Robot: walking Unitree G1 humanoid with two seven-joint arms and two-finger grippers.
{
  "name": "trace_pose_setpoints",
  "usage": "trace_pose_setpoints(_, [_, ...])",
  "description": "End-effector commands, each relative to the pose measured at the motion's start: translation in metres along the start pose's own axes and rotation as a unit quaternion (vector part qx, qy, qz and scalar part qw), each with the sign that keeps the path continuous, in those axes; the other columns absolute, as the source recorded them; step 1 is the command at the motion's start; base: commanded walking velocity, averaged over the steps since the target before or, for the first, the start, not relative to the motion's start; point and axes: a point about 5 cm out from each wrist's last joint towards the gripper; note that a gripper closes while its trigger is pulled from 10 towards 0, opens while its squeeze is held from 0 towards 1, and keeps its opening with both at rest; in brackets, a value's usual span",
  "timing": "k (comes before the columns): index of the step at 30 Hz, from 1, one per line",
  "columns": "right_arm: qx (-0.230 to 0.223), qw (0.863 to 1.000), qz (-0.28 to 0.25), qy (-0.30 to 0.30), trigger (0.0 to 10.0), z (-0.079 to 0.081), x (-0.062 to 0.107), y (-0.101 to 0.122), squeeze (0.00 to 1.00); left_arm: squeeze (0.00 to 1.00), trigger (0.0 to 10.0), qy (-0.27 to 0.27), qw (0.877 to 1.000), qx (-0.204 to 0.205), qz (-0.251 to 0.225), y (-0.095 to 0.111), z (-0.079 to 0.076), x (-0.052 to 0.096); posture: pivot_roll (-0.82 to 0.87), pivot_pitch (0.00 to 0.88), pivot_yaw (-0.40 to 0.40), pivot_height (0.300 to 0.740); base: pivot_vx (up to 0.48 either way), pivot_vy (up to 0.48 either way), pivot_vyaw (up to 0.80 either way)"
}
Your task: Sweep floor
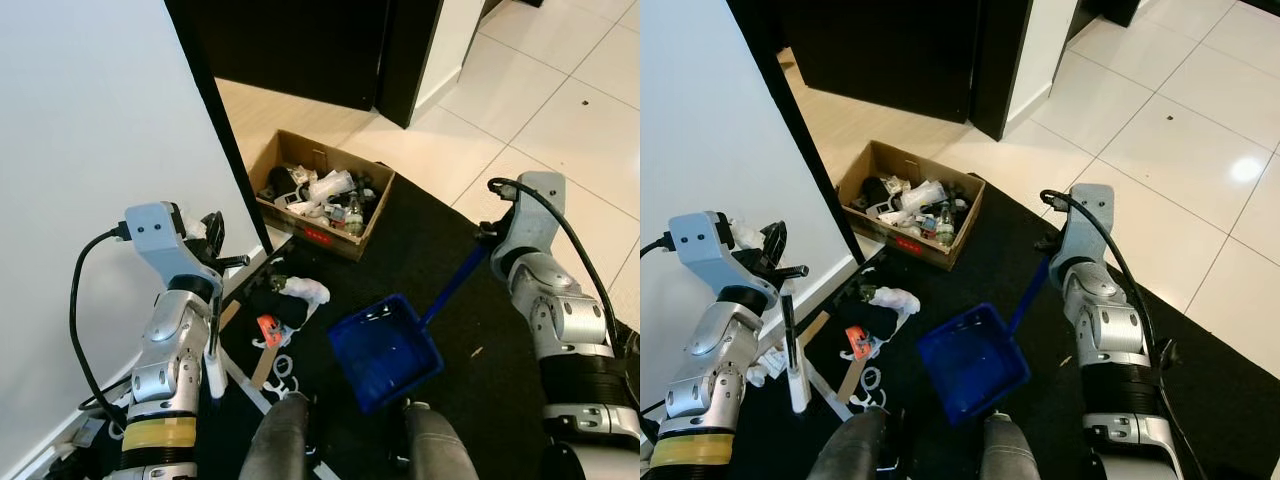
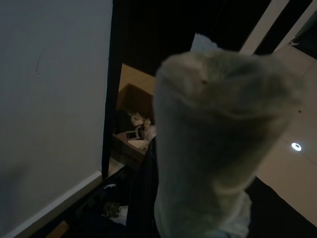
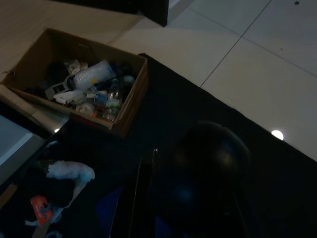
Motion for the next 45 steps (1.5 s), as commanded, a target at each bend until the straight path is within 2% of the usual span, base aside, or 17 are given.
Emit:
trace_pose_setpoints(1, [-0.008, 1.000, 0.008, 0.004, 10.0, 0.003, 0.002, -0.011, 0.00, 0.00, 10.0, 0.004, 1.000, -0.009, 0.004, -0.004, 0.001, 0.001, 0.04, 0.214, 0.027, 0.740, 0.000, 0.000, 0.00])
trace_pose_setpoints(9, [-0.028, 0.999, -0.016, -0.017, 10.0, 0.001, 0.000, -0.016, 0.00, 0.00, 10.0, 0.004, 1.000, -0.011, 0.006, -0.005, 0.002, 0.001, 0.05, 0.206, 0.031, 0.740, 0.000, 0.000, 0.00])
trace_pose_setpoints(13, [-0.042, 0.998, -0.044, -0.022, 10.0, 0.001, 0.001, -0.006, 0.00, 0.00, 10.0, 0.006, 1.000, -0.011, 0.009, -0.005, 0.003, 0.002, 0.05, 0.203, 0.034, 0.740, 0.000, 0.000, 0.00])
trace_pose_setpoints(14, [-0.044, 0.997, -0.064, -0.019, 10.0, 0.004, 0.002, -0.001, 0.00, 0.00, 10.0, 0.017, 1.000, -0.009, 0.022, -0.006, 0.008, 0.004, 0.04, 0.204, 0.037, 0.740, 0.000, 0.000, 0.00])
trace_pose_setpoints(20, [-0.049, 0.996, -0.075, -0.005, 10.0, 0.011, 0.001, 0.000, 0.00, 0.00, 10.0, 0.033, 0.998, -0.025, 0.037, -0.010, 0.024, 0.009, 0.05, 0.204, 0.039, 0.740, 0.000, 0.000, 0.00])
trace_pose_setpoints(22, [-0.048, 0.996, -0.081, 0.005, 10.0, 0.019, 0.000, -0.002, 0.00, 0.00, 10.0, 0.055, 0.997, -0.028, 0.044, -0.011, 0.039, 0.013, 0.05, 0.205, 0.037, 0.740, 0.000, 0.000, 0.00])
trace_pose_setpoints(24, [-0.049, 0.995, -0.085, 0.009, 10.0, 0.021, -0.001, -0.002, 0.00, 0.00, 10.0, 0.060, 0.997, -0.026, 0.046, -0.012, 0.044, 0.014, 0.05, 0.205, 0.037, 0.740, 0.000, 0.000, 0.00])
trace_pose_setpoints(25, [-0.045, 0.996, -0.076, 0.015, 10.0, 0.024, -0.003, -0.006, 0.00, 0.00, 10.0, 0.085, 0.995, -0.023, 0.055, -0.017, 0.057, 0.018, 0.05, 0.205, 0.036, 0.740, 0.000, 0.000, 0.00])
trace_pose_setpoints(27, [-0.041, 0.997, -0.069, 0.016, 10.0, 0.025, -0.004, -0.008, 0.00, 0.00, 10.0, 0.092, 0.994, -0.021, 0.058, -0.019, 0.060, 0.019, 0.05, 0.205, 0.036, 0.740, 0.000, 0.000, 0.00])
trace_pose_setpoints(28, [-0.028, 0.999, -0.032, 0.026, 10.0, 0.028, -0.007, -0.020, 0.00, 0.00, 10.0, 0.118, 0.990, -0.026, 0.072, -0.026, 0.071, 0.024, 0.05, 0.205, 0.034, 0.740, 0.000, 0.000, 0.00])
trace_pose_setpoints(33, [-0.020, 0.999, -0.010, 0.028, 10.0, 0.029, -0.007, -0.028, 0.00, 0.00, 10.0, 0.138, 0.987, -0.033, 0.080, -0.031, 0.081, 0.031, 0.06, 0.208, 0.029, 0.740, 0.000, 0.000, 0.00])
trace_pose_setpoints(35, [-0.025, 0.999, -0.017, 0.026, 10.0, 0.029, -0.006, -0.023, 0.00, 0.00, 10.0, 0.150, 0.984, -0.065, 0.065, -0.030, 0.084, 0.034, 0.05, 0.214, 0.025, 0.740, 0.000, 0.000, 0.00])
trace_pose_setpoints(36, [-0.025, 0.999, -0.017, 0.026, 10.0, 0.029, -0.006, -0.023, 0.00, 0.00, 10.0, 0.150, 0.984, -0.065, 0.065, -0.030, 0.084, 0.034, 0.05, 0.214, 0.025, 0.740, 0.000, 0.000, 0.00])
trace_pose_setpoints(37, [-0.032, 0.999, -0.029, 0.025, 10.0, 0.029, -0.006, -0.015, 0.00, 0.00, 10.0, 0.150, 0.982, -0.100, 0.056, -0.030, 0.085, 0.035, 0.06, 0.216, 0.023, 0.740, 0.000, 0.000, 0.00])
trace_pose_setpoints(38, [-0.035, 0.999, -0.035, 0.024, 10.0, 0.029, -0.006, -0.011, 0.00, 0.00, 10.0, 0.146, 0.981, -0.110, 0.060, -0.031, 0.084, 0.035, 0.06, 0.216, 0.023, 0.740, 0.000, 0.000, 0.00])
trace_pose_setpoints(40, [-0.037, 0.998, -0.043, 0.025, 10.0, 0.029, -0.006, -0.006, 0.00, 0.00, 10.0, 0.144, 0.981, -0.114, 0.067, -0.033, 0.084, 0.035, 0.06, 0.217, 0.023, 0.740, 0.000, 0.000, 0.00])
trace_pose_setpoints(45, [-0.029, 0.996, -0.077, 0.035, 10.0, 0.030, 0.000, 0.030, 0.00, 0.00, 10.0, 0.139, 0.982, -0.106, 0.079, -0.042, 0.081, 0.037, 0.04, 0.225, 0.023, 0.740, 0.000, 0.000, 0.00])
Point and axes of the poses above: a point about 5 cm out from each wrist's last joint towards the gripper, its own x axis pointing back from the gripper into the wrist, its own y axis along the axis of the wrist's last joint, z = x × y, and after that the axes turned 2 degrees about -x, right-handed
